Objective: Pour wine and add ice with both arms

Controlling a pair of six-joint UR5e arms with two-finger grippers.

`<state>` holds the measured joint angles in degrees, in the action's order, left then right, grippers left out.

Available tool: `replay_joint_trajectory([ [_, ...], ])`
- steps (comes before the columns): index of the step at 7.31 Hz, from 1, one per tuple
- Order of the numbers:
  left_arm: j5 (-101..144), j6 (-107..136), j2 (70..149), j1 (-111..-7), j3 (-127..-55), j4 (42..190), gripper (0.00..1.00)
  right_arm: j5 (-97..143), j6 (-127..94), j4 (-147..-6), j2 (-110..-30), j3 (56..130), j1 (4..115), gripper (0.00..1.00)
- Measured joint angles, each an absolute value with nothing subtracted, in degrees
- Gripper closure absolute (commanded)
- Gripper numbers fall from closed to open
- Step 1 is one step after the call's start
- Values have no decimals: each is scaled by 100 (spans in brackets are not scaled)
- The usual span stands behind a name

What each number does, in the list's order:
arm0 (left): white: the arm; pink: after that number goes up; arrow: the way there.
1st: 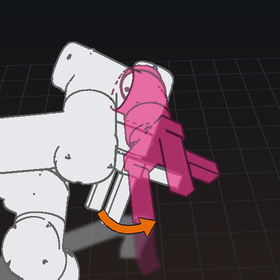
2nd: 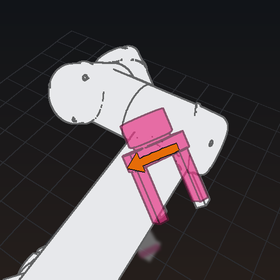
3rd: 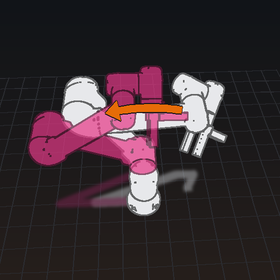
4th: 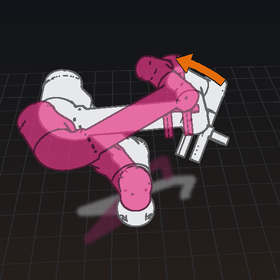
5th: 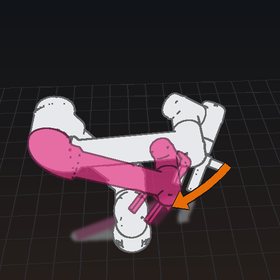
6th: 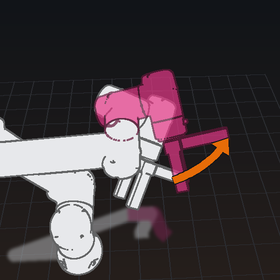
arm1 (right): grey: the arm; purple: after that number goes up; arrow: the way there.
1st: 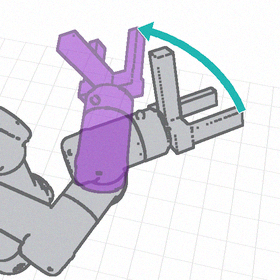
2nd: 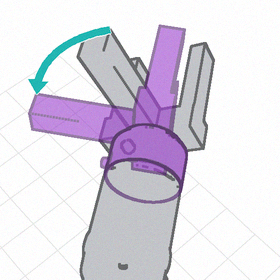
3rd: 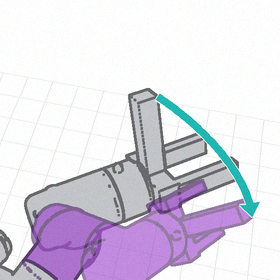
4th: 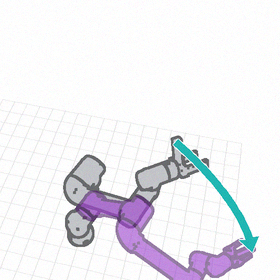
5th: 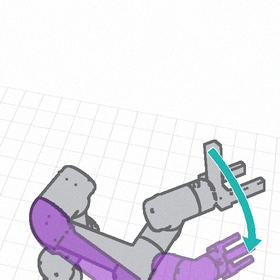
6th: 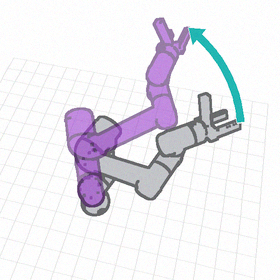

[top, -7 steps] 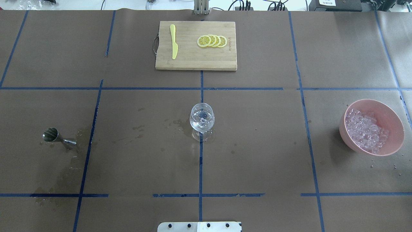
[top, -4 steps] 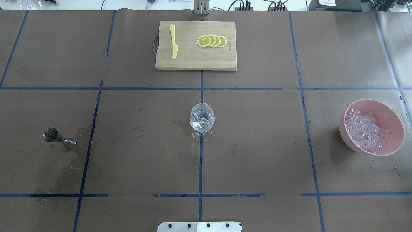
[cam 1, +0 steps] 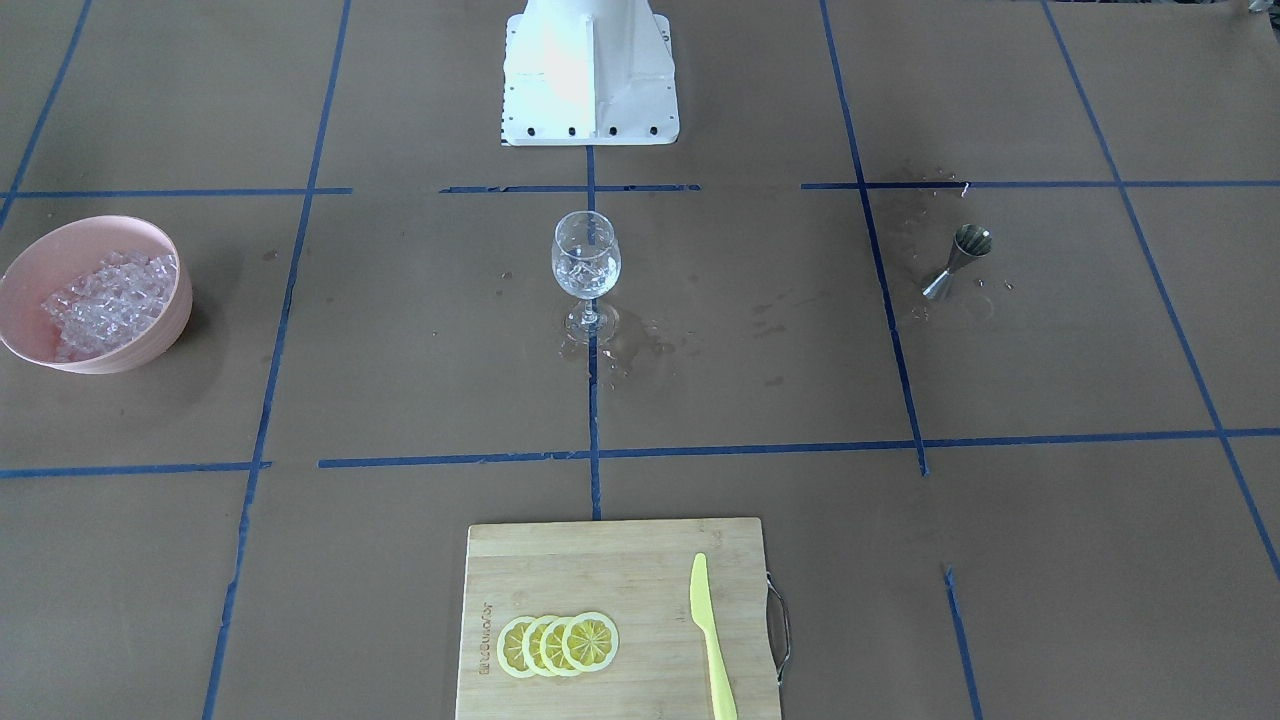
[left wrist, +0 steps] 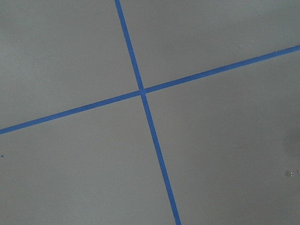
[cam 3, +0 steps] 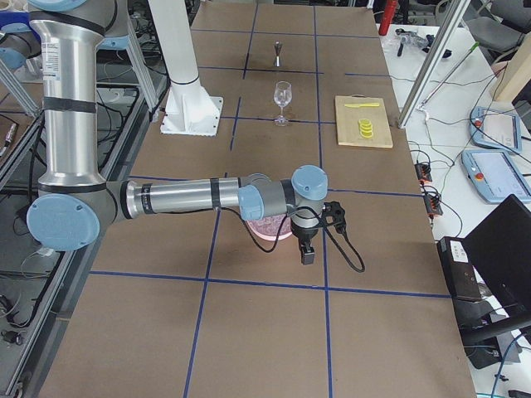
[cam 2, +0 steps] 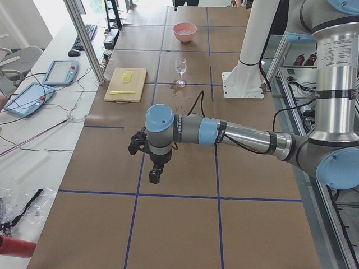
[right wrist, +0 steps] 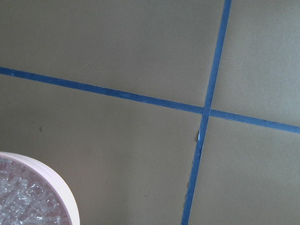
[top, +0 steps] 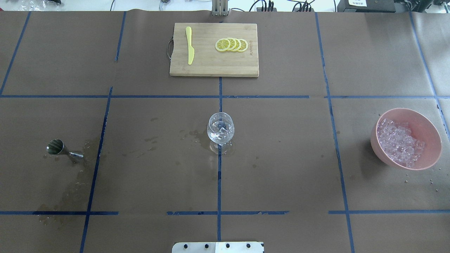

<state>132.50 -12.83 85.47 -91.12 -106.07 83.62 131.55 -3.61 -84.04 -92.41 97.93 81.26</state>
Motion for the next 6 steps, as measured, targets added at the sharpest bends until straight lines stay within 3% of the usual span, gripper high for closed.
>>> replay_joint_trajectory([
  [6, 13235, -1309, 8709, -9110, -10423, 8125, 0, 13392, 159, -8519, -9259, 9679, 8432, 0],
])
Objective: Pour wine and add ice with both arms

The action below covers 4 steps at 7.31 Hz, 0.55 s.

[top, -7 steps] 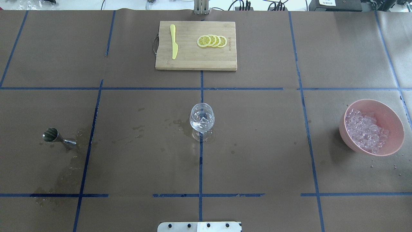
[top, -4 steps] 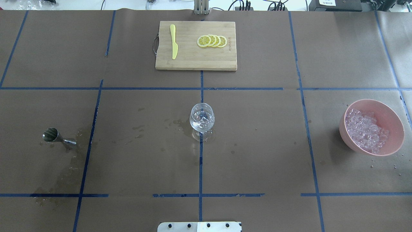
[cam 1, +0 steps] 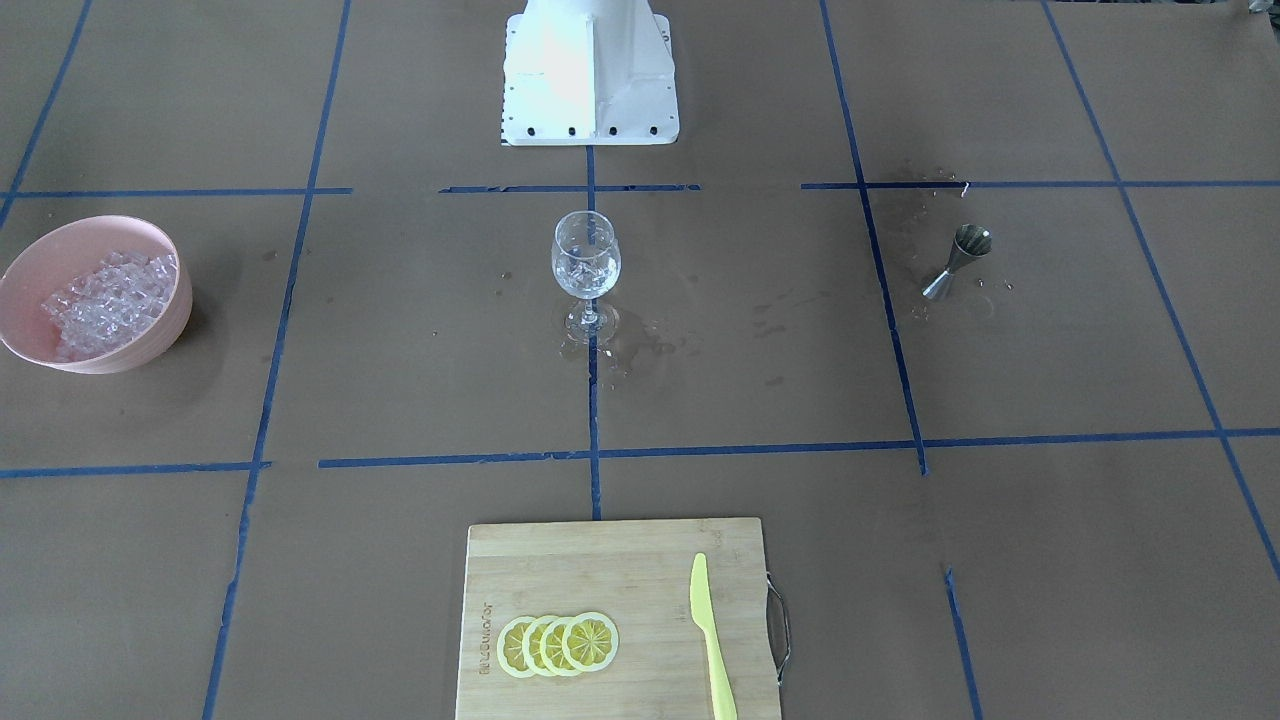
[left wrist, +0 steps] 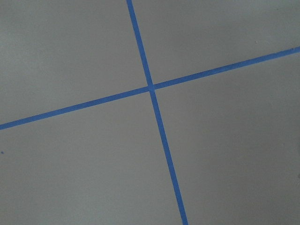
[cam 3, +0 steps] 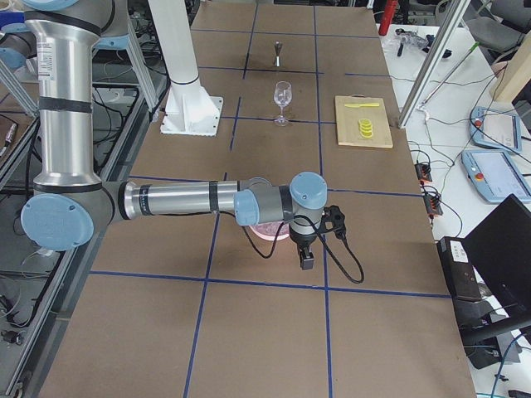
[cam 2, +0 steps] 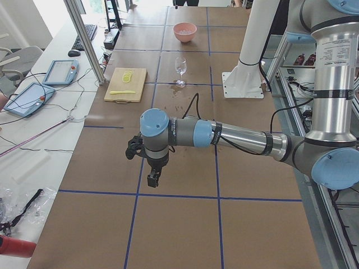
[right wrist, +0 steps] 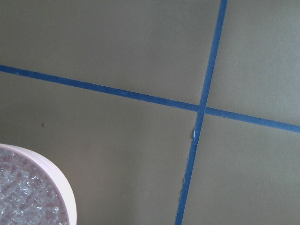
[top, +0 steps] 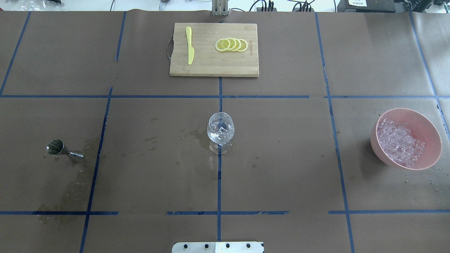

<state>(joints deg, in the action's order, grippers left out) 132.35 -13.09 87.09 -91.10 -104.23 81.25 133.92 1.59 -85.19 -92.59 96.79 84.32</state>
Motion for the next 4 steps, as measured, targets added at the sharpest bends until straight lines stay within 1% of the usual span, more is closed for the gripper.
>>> replay_joint_trajectory([
  [4, 13238, -1290, 8705, -9110, -10448, 7818, 0, 13363, 152, -8560, -9279, 9658, 8446, 0],
])
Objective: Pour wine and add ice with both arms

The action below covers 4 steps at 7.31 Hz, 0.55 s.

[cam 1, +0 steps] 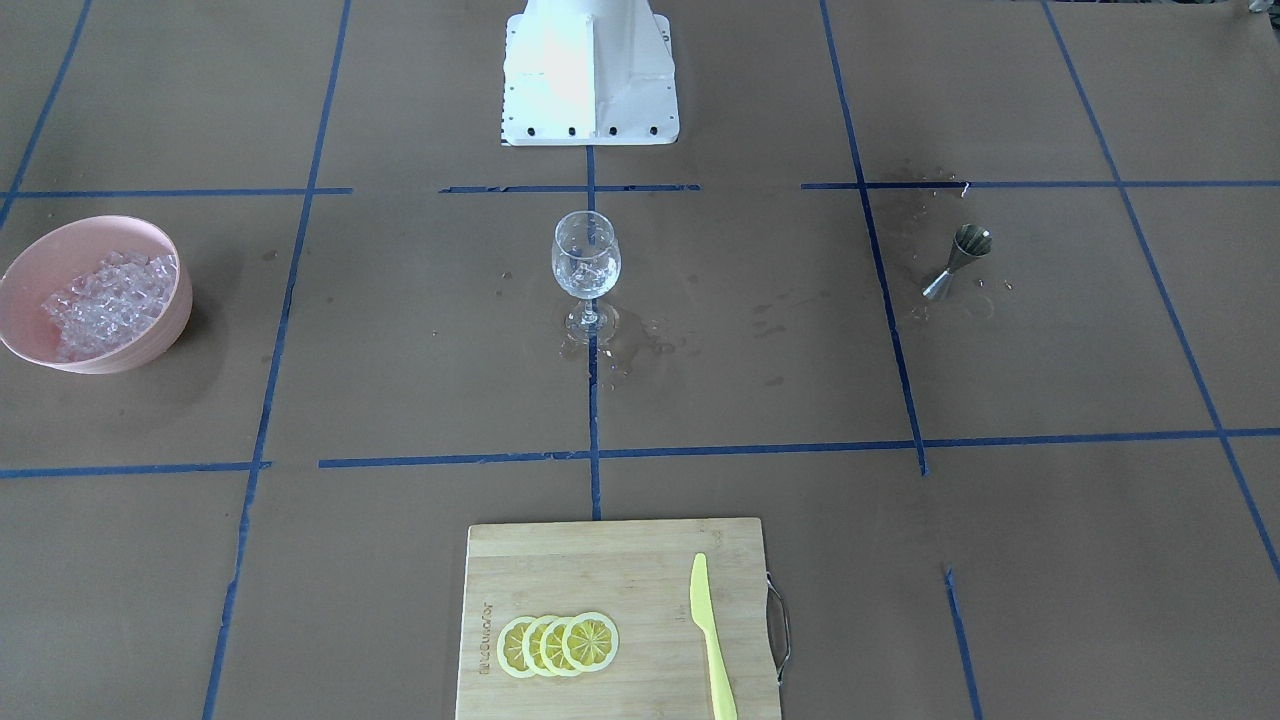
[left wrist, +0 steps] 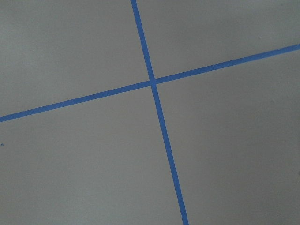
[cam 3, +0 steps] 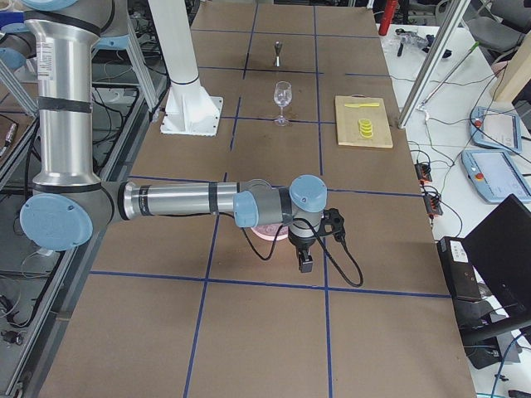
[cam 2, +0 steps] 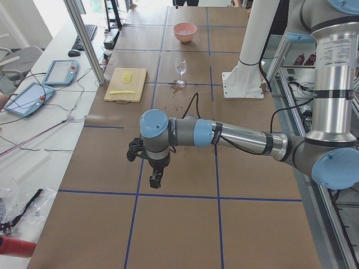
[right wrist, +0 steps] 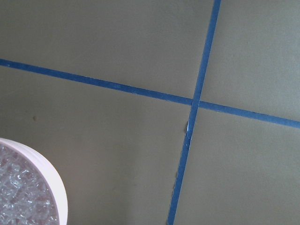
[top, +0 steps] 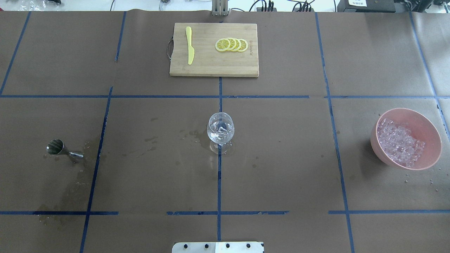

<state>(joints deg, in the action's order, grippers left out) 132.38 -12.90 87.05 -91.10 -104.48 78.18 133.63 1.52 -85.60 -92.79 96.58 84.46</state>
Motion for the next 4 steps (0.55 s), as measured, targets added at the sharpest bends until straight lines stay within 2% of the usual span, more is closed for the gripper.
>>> replay_joint_trajectory([
  [4, 13261, -1271, 8647, -9106, -10404, 7617, 0, 13456, 141, -8569, -9290, 9652, 8445, 0],
])
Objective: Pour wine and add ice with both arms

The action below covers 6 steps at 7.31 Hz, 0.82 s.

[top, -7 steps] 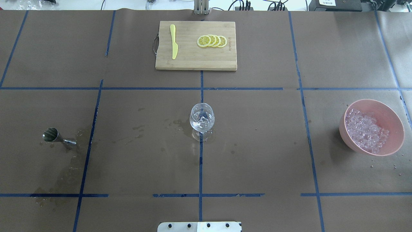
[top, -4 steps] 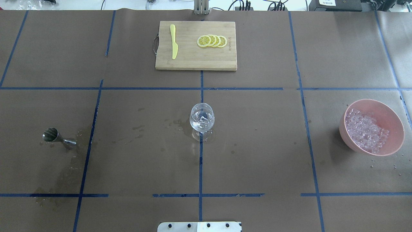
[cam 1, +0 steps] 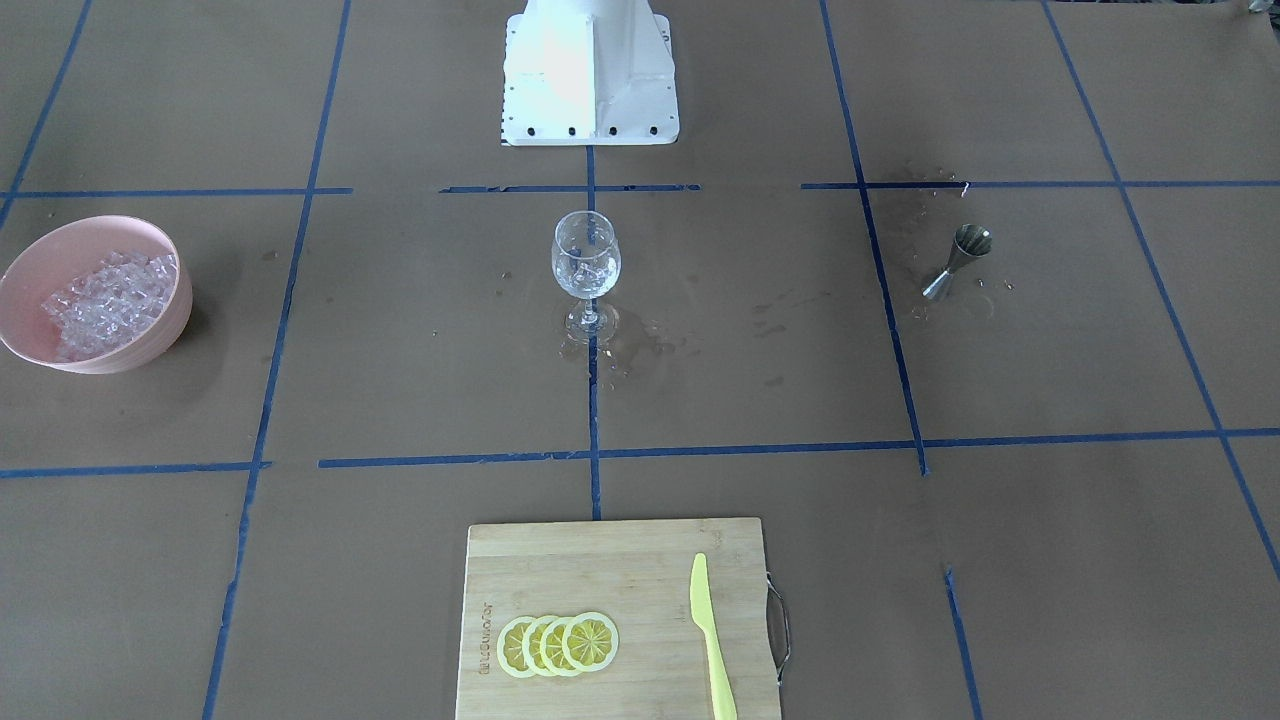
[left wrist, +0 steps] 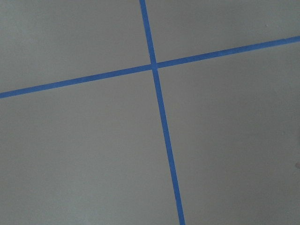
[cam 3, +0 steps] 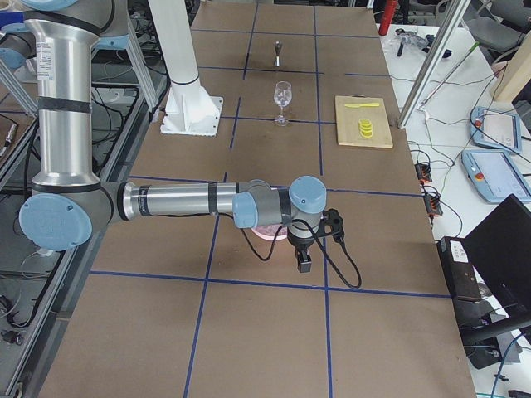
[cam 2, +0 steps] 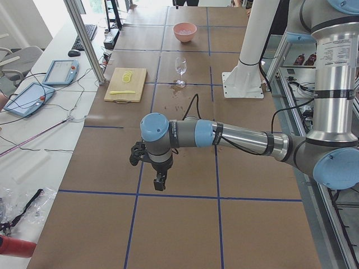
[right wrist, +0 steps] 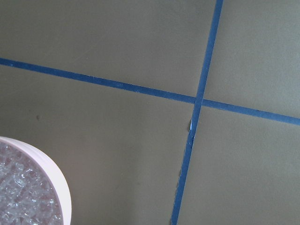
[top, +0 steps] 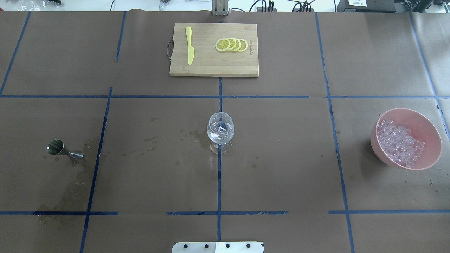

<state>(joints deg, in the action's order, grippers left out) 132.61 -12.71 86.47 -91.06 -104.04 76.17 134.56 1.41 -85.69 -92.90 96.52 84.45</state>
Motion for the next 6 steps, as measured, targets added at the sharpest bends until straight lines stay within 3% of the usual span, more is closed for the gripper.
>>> replay_joint_trajectory([
  [6, 13272, -1313, 8622, -9105, -9880, 7956, 0, 13467, 141, -8561, -9290, 9575, 8438, 0],
])
